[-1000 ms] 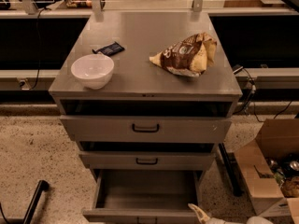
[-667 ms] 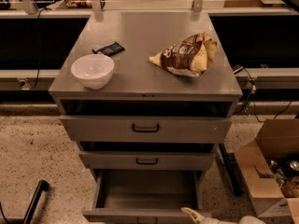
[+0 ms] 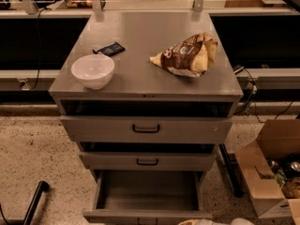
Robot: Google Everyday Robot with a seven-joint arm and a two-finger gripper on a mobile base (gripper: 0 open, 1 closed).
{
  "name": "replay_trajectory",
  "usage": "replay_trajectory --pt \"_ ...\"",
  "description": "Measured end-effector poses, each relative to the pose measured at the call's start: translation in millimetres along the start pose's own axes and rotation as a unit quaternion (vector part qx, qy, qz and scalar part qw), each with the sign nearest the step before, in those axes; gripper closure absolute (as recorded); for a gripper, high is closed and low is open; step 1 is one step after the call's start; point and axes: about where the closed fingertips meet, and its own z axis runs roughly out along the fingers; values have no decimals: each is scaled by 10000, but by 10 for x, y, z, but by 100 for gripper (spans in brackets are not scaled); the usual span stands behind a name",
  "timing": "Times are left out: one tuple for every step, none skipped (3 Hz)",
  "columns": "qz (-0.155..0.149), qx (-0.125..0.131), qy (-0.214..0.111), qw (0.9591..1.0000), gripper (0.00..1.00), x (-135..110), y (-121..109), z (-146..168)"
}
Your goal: Close bottom drawer
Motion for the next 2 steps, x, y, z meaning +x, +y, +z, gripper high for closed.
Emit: replay_trajectory --pt "6 -13 -11 10000 96 -3 10 17" --pt "29 40 73 10000 100 1 27 36"
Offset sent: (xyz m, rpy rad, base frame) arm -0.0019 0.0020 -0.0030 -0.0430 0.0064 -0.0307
